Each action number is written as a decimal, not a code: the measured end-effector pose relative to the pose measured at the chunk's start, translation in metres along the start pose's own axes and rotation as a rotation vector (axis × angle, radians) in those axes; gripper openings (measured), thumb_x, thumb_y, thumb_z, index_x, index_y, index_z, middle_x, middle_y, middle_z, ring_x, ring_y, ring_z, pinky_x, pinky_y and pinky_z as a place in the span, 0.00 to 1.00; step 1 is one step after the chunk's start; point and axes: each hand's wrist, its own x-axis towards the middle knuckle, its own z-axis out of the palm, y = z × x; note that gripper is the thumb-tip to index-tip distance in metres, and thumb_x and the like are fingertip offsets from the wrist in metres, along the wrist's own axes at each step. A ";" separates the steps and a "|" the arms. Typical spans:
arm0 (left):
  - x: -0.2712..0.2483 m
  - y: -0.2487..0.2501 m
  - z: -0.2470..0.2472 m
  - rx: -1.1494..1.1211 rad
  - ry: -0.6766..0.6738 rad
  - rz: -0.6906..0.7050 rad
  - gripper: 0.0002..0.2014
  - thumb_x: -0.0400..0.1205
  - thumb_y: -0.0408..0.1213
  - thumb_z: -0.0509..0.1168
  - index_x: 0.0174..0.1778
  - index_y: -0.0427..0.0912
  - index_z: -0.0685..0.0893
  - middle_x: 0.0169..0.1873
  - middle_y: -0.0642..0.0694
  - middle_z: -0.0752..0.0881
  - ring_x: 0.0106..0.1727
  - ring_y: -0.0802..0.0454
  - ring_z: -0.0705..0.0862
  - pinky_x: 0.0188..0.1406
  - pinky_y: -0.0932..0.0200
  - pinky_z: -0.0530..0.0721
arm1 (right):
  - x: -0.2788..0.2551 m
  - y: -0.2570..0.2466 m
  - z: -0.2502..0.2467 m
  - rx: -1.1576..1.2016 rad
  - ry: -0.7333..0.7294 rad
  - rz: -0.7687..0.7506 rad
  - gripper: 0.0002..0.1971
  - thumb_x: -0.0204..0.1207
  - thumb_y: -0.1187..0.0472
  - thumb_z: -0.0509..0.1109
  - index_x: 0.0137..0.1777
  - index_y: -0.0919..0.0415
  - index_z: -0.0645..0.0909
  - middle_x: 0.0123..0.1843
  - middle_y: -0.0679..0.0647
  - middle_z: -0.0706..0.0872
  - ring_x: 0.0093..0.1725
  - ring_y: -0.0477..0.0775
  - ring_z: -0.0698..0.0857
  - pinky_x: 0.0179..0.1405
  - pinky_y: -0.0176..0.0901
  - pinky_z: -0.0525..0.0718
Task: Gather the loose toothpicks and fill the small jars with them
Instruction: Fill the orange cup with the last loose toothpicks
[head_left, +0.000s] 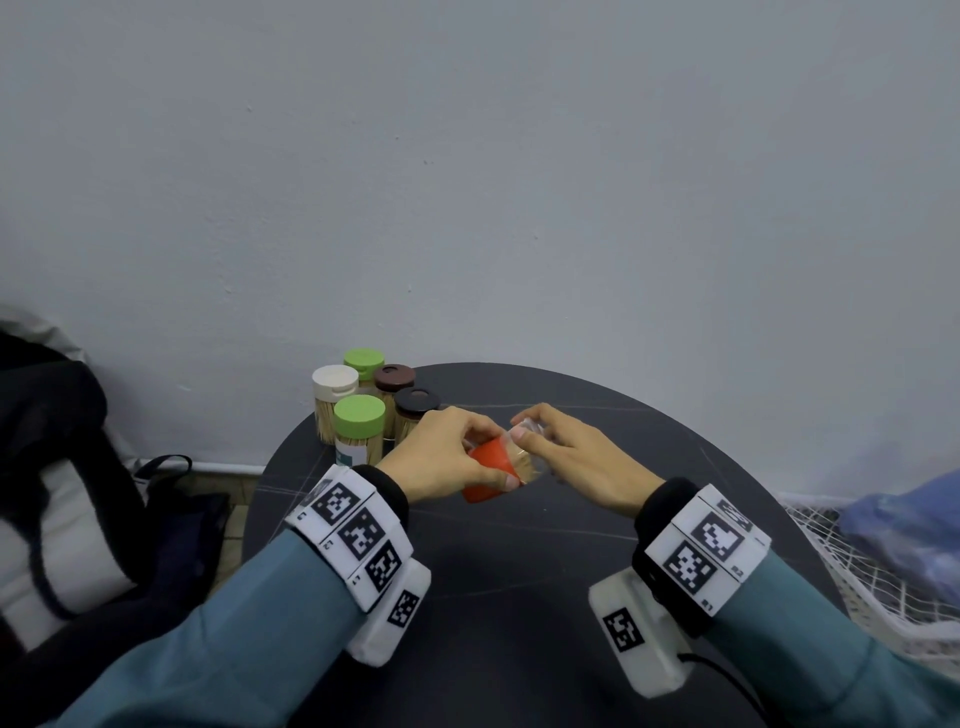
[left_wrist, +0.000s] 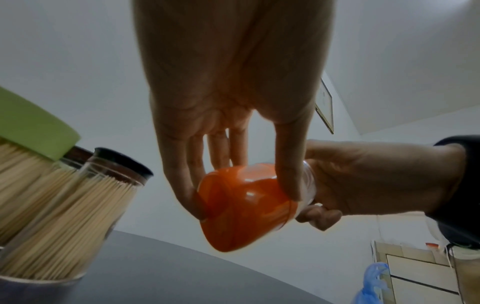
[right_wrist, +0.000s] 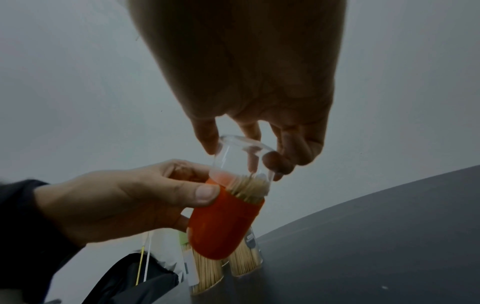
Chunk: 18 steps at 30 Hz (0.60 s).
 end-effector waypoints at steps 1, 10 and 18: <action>0.000 0.000 0.000 0.006 -0.001 -0.001 0.26 0.70 0.44 0.78 0.64 0.44 0.83 0.57 0.50 0.85 0.59 0.54 0.81 0.60 0.57 0.80 | 0.000 0.000 0.000 -0.003 -0.004 0.001 0.20 0.83 0.47 0.55 0.70 0.55 0.72 0.63 0.55 0.80 0.56 0.48 0.78 0.51 0.38 0.74; 0.002 -0.001 0.001 -0.040 0.064 -0.015 0.23 0.73 0.47 0.75 0.63 0.47 0.83 0.55 0.50 0.86 0.55 0.55 0.83 0.54 0.61 0.81 | 0.003 -0.002 -0.002 0.050 0.044 0.003 0.19 0.83 0.46 0.55 0.67 0.54 0.74 0.51 0.48 0.81 0.40 0.37 0.74 0.45 0.34 0.72; 0.002 -0.003 0.000 -0.101 0.072 0.020 0.19 0.72 0.47 0.76 0.58 0.50 0.85 0.52 0.52 0.87 0.50 0.59 0.83 0.46 0.68 0.79 | 0.012 -0.005 -0.002 0.052 0.078 -0.016 0.21 0.82 0.46 0.57 0.66 0.59 0.73 0.46 0.47 0.77 0.36 0.36 0.72 0.35 0.29 0.67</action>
